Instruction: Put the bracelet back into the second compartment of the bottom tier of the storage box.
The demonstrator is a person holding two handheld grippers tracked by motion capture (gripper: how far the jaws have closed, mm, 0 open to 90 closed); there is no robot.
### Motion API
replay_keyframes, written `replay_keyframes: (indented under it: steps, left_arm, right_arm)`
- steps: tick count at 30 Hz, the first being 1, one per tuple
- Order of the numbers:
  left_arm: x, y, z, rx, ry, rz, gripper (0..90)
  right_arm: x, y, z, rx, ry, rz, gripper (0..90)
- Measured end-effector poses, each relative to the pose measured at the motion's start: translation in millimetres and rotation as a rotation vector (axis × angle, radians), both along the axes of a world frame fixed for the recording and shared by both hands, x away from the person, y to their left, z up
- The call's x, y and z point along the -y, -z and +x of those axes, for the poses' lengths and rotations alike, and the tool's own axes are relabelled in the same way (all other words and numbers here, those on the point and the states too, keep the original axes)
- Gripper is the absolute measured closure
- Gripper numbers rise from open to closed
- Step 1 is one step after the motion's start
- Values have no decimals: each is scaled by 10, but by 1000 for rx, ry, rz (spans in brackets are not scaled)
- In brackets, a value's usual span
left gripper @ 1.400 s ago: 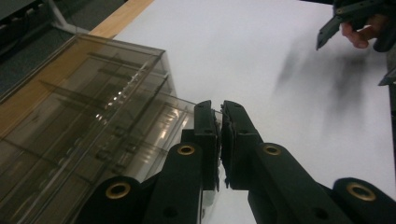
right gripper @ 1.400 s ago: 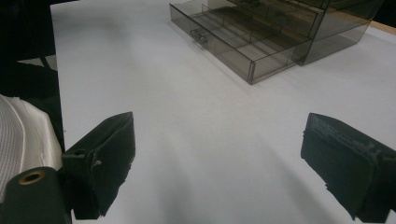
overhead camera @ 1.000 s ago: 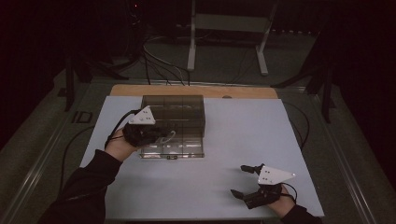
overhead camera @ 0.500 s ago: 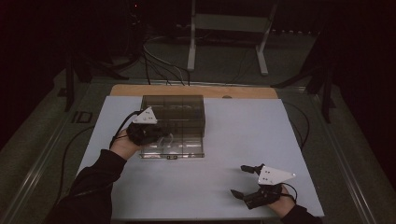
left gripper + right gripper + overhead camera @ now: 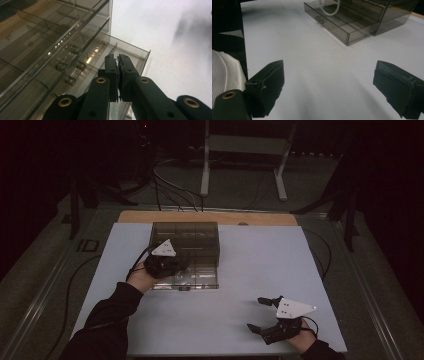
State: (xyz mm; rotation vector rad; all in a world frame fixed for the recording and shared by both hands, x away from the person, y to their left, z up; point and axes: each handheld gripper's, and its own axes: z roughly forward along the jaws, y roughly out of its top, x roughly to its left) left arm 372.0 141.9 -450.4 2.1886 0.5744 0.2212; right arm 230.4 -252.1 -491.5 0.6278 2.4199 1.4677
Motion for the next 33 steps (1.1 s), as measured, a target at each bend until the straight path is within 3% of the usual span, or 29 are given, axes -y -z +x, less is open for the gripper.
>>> replay_keyframes:
  steps: [15, 27, 33]
  left_arm:
    - [112, 312, 22, -54, 10, 70, 871]
    - [103, 434, 69, -64, -17, 120, 870]
    - [96, 457, 87, -72, -31, 119, 866]
  right_arm:
    - [0, 2, -1, 0, -3, -3, 99]
    - [1, 5, -1, -2, -4, -4, 99]
    - [1, 5, -2, -1, -5, -6, 98]
